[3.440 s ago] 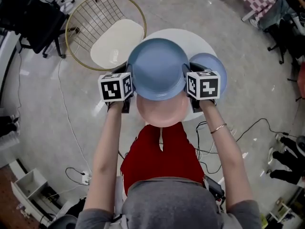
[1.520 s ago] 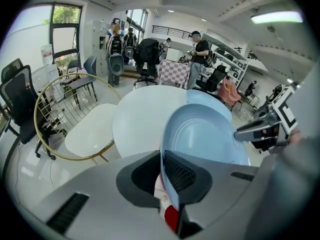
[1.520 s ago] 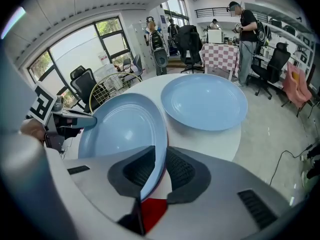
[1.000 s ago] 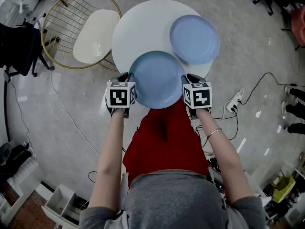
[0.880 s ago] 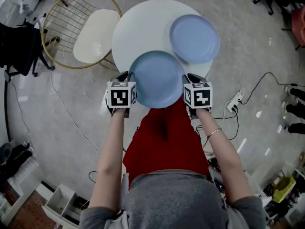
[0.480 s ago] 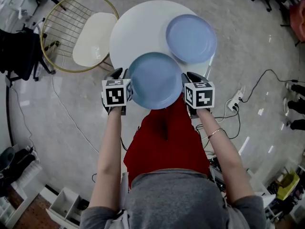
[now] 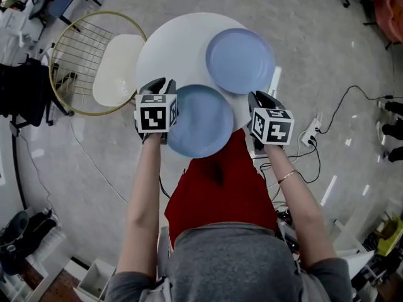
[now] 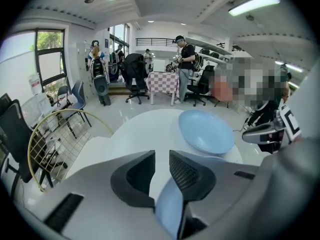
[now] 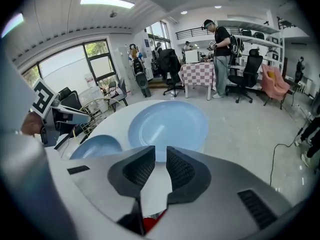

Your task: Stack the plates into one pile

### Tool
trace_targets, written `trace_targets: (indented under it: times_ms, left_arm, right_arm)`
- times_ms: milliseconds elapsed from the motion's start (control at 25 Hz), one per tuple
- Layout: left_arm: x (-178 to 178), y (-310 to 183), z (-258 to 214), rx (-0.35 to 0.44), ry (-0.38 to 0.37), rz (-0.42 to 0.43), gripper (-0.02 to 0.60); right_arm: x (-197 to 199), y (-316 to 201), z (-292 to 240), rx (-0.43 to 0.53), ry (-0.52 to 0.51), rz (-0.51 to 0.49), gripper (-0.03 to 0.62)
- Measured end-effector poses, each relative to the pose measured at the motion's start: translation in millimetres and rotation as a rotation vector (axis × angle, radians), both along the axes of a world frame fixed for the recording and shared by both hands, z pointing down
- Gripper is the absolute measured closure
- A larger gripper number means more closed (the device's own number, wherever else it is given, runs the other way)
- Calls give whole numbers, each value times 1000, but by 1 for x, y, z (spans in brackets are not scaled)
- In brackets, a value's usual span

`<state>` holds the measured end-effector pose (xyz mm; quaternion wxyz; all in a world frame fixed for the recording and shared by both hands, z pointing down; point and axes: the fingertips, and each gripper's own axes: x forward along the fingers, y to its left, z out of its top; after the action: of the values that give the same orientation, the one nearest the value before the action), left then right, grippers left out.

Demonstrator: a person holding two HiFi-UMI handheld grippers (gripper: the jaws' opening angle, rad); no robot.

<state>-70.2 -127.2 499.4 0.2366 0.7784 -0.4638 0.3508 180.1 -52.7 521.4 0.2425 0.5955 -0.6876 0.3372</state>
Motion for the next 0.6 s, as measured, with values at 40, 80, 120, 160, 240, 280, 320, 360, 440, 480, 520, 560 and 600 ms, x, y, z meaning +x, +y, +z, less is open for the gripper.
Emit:
trace_targets:
  times_ms: [40, 80, 120, 160, 240, 280, 320, 360, 440, 480, 520, 560, 600]
  left_arm:
    - [8, -7, -2, 3, 5, 16, 483]
    - [16, -13, -4, 6, 10, 31, 480]
    - [23, -19, -6, 9, 15, 43, 476]
    - [30, -25, -7, 11, 17, 55, 472]
    - [44, -37, -9, 14, 15, 76, 469]
    - [52, -43, -9, 13, 15, 85, 468]
    - [60, -49, -9, 12, 16, 93, 468]
    - [67, -56, -8, 10, 18, 100, 468]
    - [78, -67, -6, 2, 28, 109, 468]
    - [83, -72, -5, -3, 35, 112, 468]
    - [87, -76, -3, -10, 41, 114, 466]
    - [90, -79, 0, -17, 47, 116, 463]
    - [94, -81, 3, -25, 51, 119, 460]
  right_arm:
    - [8, -3, 0, 1, 5, 17, 510]
    - [15, -5, 0, 3, 10, 34, 510]
    - [21, -8, -1, 5, 14, 51, 510]
    - [28, -11, -1, 7, 17, 67, 510]
    - [42, -18, -2, 9, 16, 93, 510]
    - [48, -22, -2, 10, 13, 103, 510]
    - [55, -27, -3, 11, 11, 113, 510]
    - [61, -32, -3, 12, 10, 122, 510]
    - [71, -42, -3, 15, 10, 138, 510]
    - [74, -46, -2, 13, 11, 144, 508]
    - [77, -49, -1, 10, 12, 149, 508]
    - [79, -51, 2, 4, 14, 152, 508]
    - [81, -53, 4, -4, 14, 153, 508]
